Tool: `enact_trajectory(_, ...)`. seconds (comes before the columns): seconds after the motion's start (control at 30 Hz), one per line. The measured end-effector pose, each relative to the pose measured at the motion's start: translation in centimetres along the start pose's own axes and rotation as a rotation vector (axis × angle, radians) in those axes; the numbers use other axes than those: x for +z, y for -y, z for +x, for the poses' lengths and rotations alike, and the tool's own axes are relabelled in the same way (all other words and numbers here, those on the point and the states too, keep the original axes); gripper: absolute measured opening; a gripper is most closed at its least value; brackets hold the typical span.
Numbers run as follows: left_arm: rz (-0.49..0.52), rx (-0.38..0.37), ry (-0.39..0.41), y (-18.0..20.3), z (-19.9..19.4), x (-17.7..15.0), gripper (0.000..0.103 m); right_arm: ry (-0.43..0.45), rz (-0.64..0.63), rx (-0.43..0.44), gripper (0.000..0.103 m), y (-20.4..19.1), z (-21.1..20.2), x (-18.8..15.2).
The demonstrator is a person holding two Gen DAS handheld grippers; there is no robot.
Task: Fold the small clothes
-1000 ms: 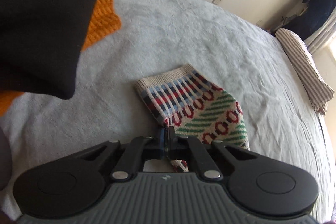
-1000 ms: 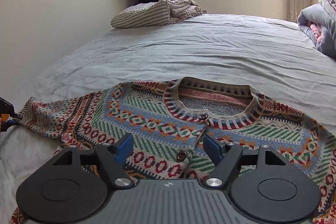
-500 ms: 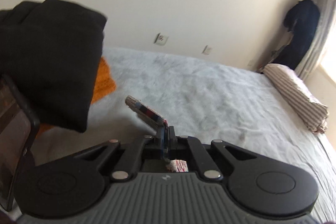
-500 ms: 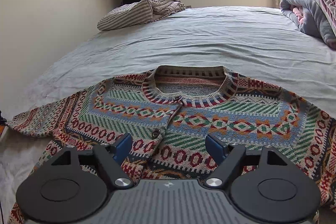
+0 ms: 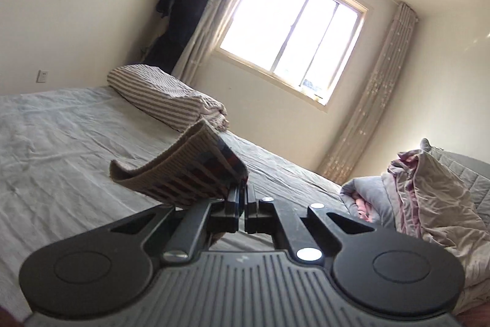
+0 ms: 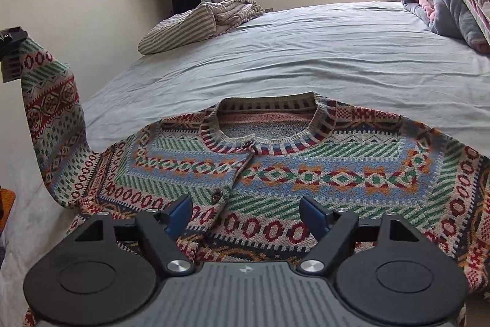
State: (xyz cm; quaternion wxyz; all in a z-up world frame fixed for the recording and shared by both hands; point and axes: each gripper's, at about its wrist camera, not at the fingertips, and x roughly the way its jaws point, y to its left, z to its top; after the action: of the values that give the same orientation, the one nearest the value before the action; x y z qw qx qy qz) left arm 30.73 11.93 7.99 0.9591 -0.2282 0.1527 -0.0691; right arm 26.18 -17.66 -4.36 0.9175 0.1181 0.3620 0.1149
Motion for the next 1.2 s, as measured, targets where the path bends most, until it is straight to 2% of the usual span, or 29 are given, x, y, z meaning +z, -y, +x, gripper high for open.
enact_trajectory(0.1,-0.01,-0.108,-0.135,3.7,2.8,-4.7,0.0,0.012,0.07,0.003,0.079,2.2,-0.9,0.0)
enact_trajectory(0.17,-0.006,-0.143,-0.234,5.6,4.5,-8.5,0.0,0.016,0.123,0.001,0.079,3.9,-1.4,-0.1)
enact_trajectory(0.3,0.018,-0.159,-0.394,7.7,6.5,-16.0,0.0,0.023,0.222,-0.001,0.079,7.0,-2.2,-0.6)
enact_trajectory(0.43,0.055,-0.179,-0.574,7.4,7.7,-21.3,0.001,0.023,0.302,-0.006,0.078,9.5,-2.7,-1.2)
enact_trajectory(0.47,0.086,-0.199,-0.632,7.4,7.9,-22.3,0.004,0.02,0.315,-0.005,0.078,9.9,-2.7,-1.3)
enact_trajectory(0.5,0.126,-0.216,-0.686,7.5,7.8,-23.1,0.011,0.018,0.322,-0.004,0.077,10.2,-2.7,-1.4)
enact_trajectory(0.53,0.164,-0.248,-0.705,7.6,7.2,-23.4,0.014,0.015,0.326,-0.003,0.077,10.3,-2.7,-1.5)
enact_trajectory(0.57,0.208,-0.279,-0.702,7.6,6.4,-23.2,0.028,0.012,0.33,-0.002,0.077,10.4,-2.7,-1.5)
enact_trajectory(0.6,0.258,-0.302,-0.701,7.6,5.5,-22.7,0.05,0.011,0.334,0.001,0.077,10.5,-2.6,-1.6)
enact_trajectory(0.67,0.347,-0.324,-0.667,7.3,3.6,-21.1,0.07,0.011,0.34,0.012,0.076,10.5,-2.5,-1.5)
enact_trajectory(0.7,0.395,-0.325,-0.632,7.0,2.7,-20.1,0.074,0.01,0.346,0.02,0.074,10.6,-2.5,-1.5)
enact_trajectory(0.77,0.467,-0.294,-0.576,5.8,1.6,-18.3,0.075,0.004,0.358,0.032,0.067,10.6,-2.1,-1.3)
enact_trajectory(0.83,0.485,-0.223,-0.528,4.0,1.8,-16.3,0.078,-0.008,0.363,0.047,0.054,10.4,-1.4,-1.1)
enact_trajectory(1.0,0.414,0.015,-0.457,-3.0,3.7,-12.8,0.079,-0.044,0.336,0.014,0.04,9.3,1.3,-0.6)
enact_trajectory(1.07,0.369,0.098,-0.429,-5.8,4.2,-11.9,0.078,-0.04,0.274,-0.019,0.012,8.3,1.9,-0.3)
enact_trajectory(1.13,0.332,0.171,-0.403,-8.2,4.6,-11.4,0.077,-0.011,0.186,-0.057,0.007,6.9,1.7,0.3)
enact_trajectory(1.2,0.325,0.221,-0.379,-9.8,4.8,-11.1,0.075,0.069,0.116,-0.087,0.007,5.9,0.1,1.1)
